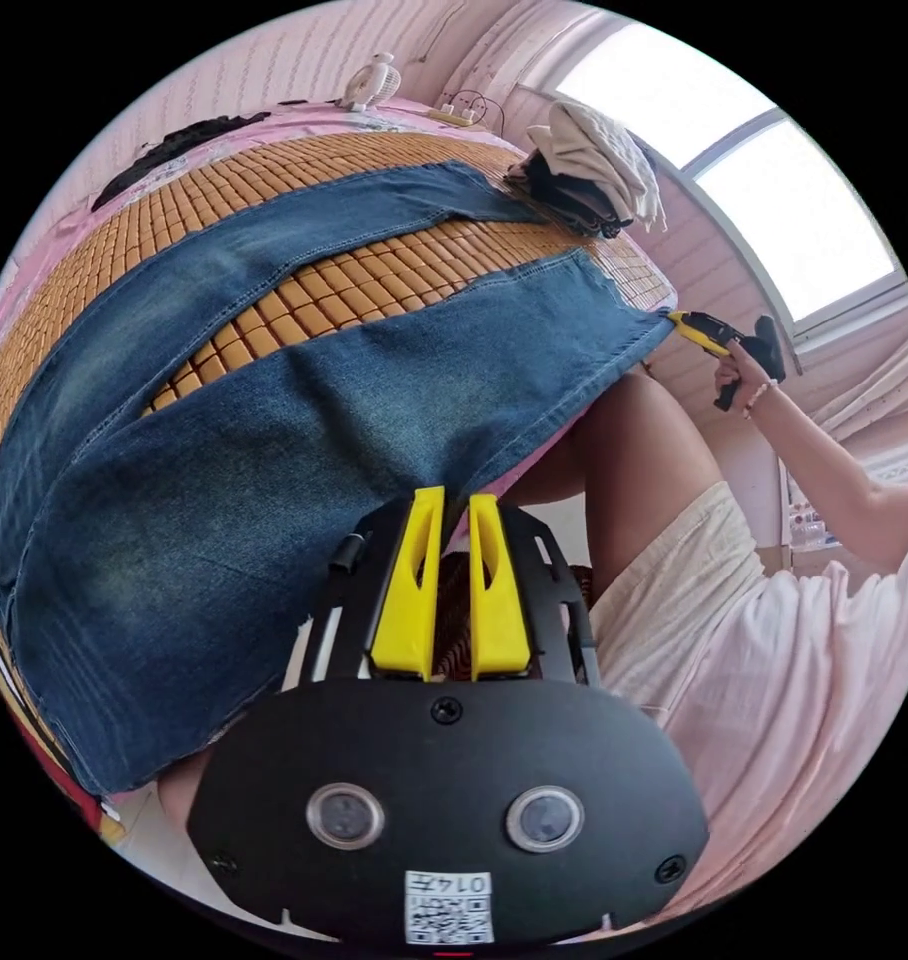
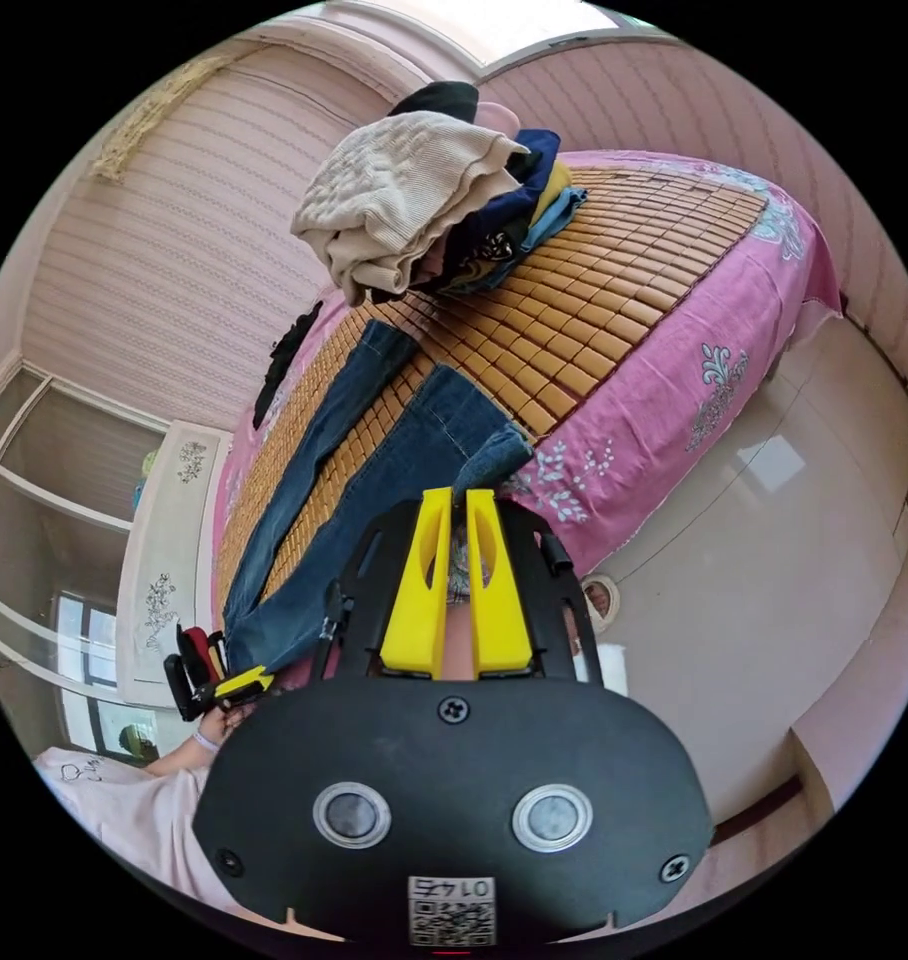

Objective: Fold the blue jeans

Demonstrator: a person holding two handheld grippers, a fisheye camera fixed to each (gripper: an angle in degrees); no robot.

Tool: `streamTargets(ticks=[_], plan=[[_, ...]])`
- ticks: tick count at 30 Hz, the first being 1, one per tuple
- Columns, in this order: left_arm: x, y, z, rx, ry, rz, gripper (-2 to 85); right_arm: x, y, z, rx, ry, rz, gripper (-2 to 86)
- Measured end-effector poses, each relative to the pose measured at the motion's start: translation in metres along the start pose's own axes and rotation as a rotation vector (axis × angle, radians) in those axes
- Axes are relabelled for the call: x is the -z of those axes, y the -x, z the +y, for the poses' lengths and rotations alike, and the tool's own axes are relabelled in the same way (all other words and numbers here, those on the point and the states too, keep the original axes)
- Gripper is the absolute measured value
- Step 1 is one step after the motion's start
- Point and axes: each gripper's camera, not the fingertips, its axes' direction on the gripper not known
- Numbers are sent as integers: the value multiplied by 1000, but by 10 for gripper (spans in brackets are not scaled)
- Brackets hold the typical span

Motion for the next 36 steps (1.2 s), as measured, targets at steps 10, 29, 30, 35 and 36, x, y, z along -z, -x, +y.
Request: streamTargets(ticks=[10,29,30,35,36], plan=[[141,141,189,650,-359,-142,57,7,-5,12,-68,9,60,10],[211,274,401,1246,-543,-130,8,49,58,10,77,-92,-25,5],[223,272,402,1205,-552,-139,1,55,62,9,88,-115,-112,5],[273,239,431,1007,-791,-269,-9,62,75,20,179,-168,-18,5],[265,253,446,1099,-691,-207,-9,47,62,22,116,-78,67,5]])
